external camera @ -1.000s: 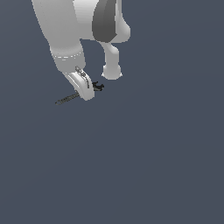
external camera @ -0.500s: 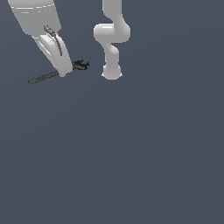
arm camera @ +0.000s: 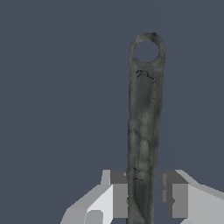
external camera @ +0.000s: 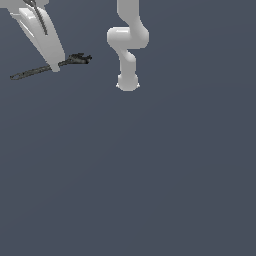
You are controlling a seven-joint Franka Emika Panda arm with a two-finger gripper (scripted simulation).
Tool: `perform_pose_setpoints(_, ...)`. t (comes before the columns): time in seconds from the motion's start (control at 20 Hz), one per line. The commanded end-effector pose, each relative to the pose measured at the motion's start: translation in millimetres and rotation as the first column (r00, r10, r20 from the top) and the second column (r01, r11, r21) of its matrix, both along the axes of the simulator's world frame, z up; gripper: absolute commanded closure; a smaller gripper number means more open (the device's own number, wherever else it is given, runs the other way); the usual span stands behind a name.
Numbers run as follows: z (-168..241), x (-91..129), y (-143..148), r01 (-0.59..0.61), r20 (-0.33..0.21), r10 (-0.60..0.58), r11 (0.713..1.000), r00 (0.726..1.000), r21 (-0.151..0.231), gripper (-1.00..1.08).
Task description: Pick up the object and move it to a goal position.
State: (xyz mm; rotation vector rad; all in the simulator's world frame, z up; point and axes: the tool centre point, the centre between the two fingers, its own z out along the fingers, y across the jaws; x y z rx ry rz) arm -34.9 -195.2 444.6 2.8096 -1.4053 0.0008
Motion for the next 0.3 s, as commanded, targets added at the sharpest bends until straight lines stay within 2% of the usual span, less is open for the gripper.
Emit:
perform_pose_setpoints(0.0, 5.8, 0.6, -2.7, -0.001, 0.0, 0.001, 1.0, 1.0, 0.0, 1.08)
perform_pose_setpoints(0.25, 9.7, 1.0, -4.7, -0.001, 0.0, 0.001, 1.0, 1.0, 0.0, 1.08)
